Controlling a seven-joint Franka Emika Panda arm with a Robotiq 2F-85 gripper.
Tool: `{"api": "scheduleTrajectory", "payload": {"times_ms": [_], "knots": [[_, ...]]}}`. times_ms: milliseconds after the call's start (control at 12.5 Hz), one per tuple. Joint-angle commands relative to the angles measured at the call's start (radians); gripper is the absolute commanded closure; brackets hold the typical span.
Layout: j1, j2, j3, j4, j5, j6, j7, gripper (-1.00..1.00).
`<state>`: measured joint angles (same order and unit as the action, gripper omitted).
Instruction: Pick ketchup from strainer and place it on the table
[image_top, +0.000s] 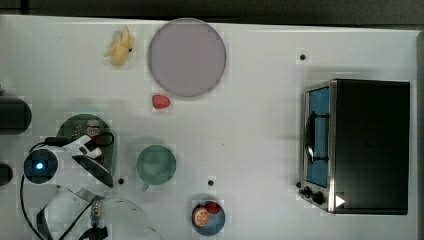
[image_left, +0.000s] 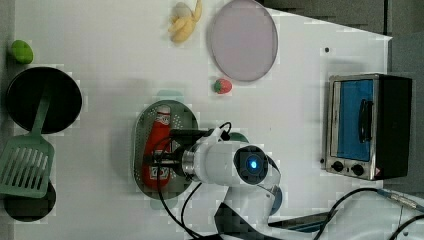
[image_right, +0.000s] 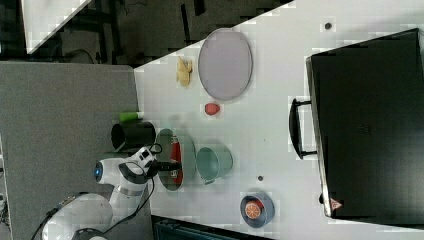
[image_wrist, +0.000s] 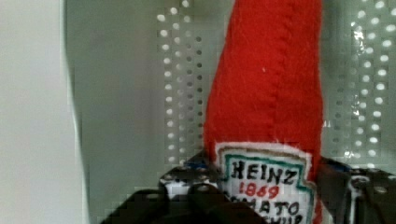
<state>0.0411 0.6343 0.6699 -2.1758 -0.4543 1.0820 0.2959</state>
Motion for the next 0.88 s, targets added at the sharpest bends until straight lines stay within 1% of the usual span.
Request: {"api": "scheduleTrajectory", "payload": {"times_ms": [80,240,480,720,880], "knots": [[-0.003,-0.083,0.045,0.0,0.006,-0.002,0.071,-0.21],[-0.047,-0.163,0.107,-0.009,0.074,-0.019,0.071,-0.21],[-0.126,-0.296,0.197,0.009,0.243,-0.078,0.066,-0.21],[-0.188,-0.407,0.237,0.066,0.386,-0.251,-0.001,-0.21],[-0.228,-0.455,0.232,0.123,0.473,-0.393,-0.126,-0.21]]}}
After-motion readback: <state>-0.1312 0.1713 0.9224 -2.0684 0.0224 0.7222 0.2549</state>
